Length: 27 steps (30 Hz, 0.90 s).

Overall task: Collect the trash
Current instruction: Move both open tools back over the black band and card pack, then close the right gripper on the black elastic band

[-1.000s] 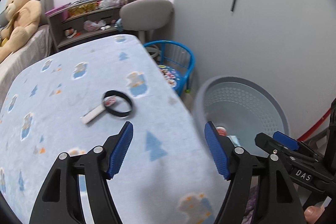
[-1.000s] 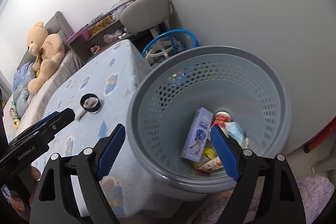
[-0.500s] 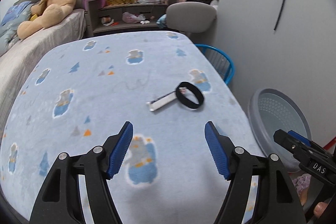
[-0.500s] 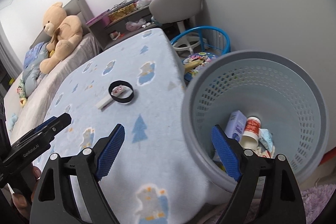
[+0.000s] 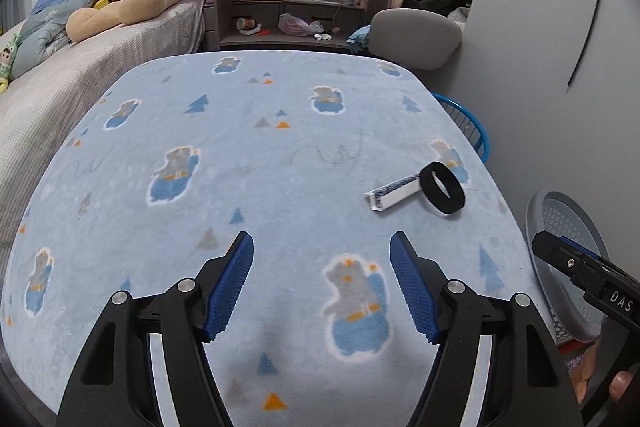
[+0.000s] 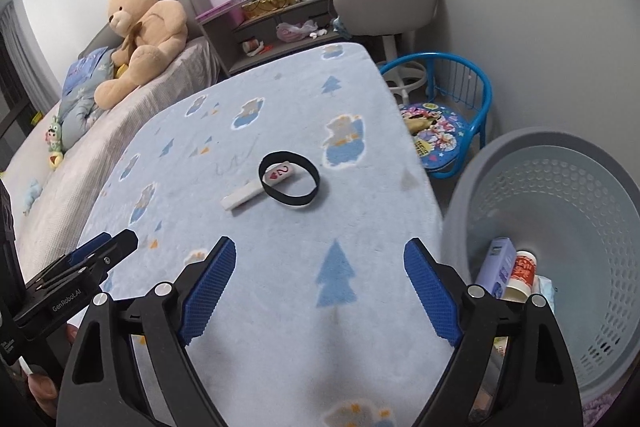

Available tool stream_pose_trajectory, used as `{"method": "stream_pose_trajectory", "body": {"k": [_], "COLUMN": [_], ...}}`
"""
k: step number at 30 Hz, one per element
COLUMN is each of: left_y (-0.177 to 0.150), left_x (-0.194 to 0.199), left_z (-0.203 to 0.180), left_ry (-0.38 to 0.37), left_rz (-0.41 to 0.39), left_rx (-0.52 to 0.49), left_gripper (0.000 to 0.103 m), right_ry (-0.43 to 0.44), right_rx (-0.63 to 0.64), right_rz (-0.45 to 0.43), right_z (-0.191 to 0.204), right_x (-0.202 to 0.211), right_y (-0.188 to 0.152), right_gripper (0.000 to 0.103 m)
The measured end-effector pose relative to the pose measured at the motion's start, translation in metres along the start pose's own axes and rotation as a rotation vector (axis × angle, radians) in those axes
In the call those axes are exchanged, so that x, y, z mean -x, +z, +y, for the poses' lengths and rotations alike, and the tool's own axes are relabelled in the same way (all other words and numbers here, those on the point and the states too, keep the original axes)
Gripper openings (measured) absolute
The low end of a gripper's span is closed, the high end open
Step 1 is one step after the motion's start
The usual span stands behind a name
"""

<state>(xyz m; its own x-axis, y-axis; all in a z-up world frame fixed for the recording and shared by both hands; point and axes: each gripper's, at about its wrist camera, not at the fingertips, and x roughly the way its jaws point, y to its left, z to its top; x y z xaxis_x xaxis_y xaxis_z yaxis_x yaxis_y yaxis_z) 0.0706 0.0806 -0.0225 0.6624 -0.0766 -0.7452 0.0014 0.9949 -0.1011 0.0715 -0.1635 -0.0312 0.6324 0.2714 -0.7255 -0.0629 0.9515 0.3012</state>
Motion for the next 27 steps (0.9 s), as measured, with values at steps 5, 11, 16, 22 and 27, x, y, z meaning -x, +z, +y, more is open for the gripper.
{"method": "stream_pose_trajectory", "body": {"k": [5,11,16,22,27], "left_y": [0.002,0.003,0.003,0.002,0.001], "left_x": [-0.006,-0.014,-0.016,-0.020,-0.022], "left_z": [0.009,0.012,0.012,0.008,0.007], "left_ry": [0.014,0.021,0.022,0.019,0.019], "left_rz": [0.007,0.022,0.030,0.039,0.045], "left_rx": [0.017,0.019,0.015,0.008,0.003], "left_gripper": [0.068,0.068,0.068,0.068,0.068], "right_ry": [0.014,0.036,0.021,0.008,-0.001], "right_rx": [0.040,0.076,0.099,0.094,0.098], "right_rz": [0.031,0.091,0.119,0.152,0.155], "right_z": [0.009,0.020,0.023,0.023,0.025], "right_x": [-0.017,-0.045,-0.069,-0.096,-0.109], "right_y": [0.008,0.015,0.024,0.035,0.042], "right_gripper": [0.085,0.086,0.086,0.086,0.086]}}
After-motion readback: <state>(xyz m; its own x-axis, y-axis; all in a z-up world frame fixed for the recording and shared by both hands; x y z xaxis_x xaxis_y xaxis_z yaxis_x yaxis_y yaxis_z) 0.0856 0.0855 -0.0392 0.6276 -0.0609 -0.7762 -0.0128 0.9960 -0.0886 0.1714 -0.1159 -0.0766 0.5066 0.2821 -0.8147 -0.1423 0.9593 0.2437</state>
